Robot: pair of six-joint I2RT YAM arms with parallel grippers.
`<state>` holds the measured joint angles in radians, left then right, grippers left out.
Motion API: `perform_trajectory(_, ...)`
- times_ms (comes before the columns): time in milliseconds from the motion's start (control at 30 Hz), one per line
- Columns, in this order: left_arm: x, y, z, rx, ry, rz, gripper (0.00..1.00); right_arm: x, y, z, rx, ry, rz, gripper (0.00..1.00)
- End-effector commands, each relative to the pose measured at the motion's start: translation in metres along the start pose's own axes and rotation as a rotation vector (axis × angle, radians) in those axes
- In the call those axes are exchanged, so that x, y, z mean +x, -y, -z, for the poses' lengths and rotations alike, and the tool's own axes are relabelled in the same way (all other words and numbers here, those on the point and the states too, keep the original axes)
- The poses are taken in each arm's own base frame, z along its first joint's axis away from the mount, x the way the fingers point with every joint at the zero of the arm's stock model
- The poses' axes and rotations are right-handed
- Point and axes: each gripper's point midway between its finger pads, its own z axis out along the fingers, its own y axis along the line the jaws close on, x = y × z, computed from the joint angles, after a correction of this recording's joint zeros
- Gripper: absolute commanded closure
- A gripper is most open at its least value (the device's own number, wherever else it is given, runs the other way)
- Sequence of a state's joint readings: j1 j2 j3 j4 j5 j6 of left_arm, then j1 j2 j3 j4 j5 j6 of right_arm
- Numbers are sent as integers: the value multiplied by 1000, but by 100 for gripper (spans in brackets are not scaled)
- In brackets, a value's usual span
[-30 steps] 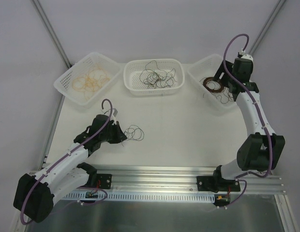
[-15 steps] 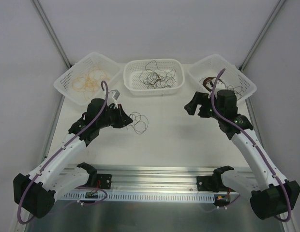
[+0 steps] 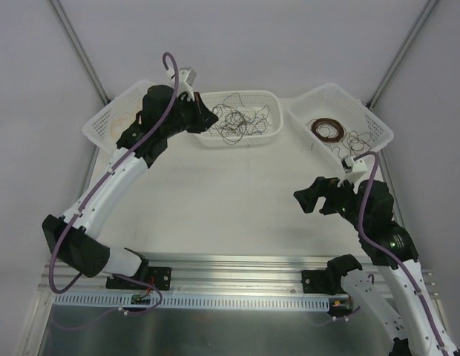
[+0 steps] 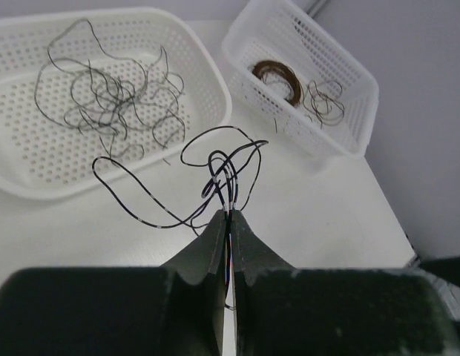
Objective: Untangle the cables
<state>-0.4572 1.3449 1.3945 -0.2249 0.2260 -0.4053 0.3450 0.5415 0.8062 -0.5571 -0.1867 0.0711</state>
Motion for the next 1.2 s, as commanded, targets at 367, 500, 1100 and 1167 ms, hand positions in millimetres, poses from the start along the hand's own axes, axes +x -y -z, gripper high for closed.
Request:
perform_trajectory(367, -87, -69, -157, -203, 137, -96, 100, 13, 5, 40, 10, 31, 116, 1)
perform_trajectory(500, -79, -103, -190, -272, 132, -88, 68, 16, 10, 45, 37, 31, 121, 0)
perform_trajectory(1100, -37, -110, -65, -420, 75, -113, 1, 3, 40, 67, 234, 79, 144, 0)
perform_trajectory(1167, -28, -108, -43, -431, 70, -93, 1, -2, 43, 75, 261, 94, 152, 0)
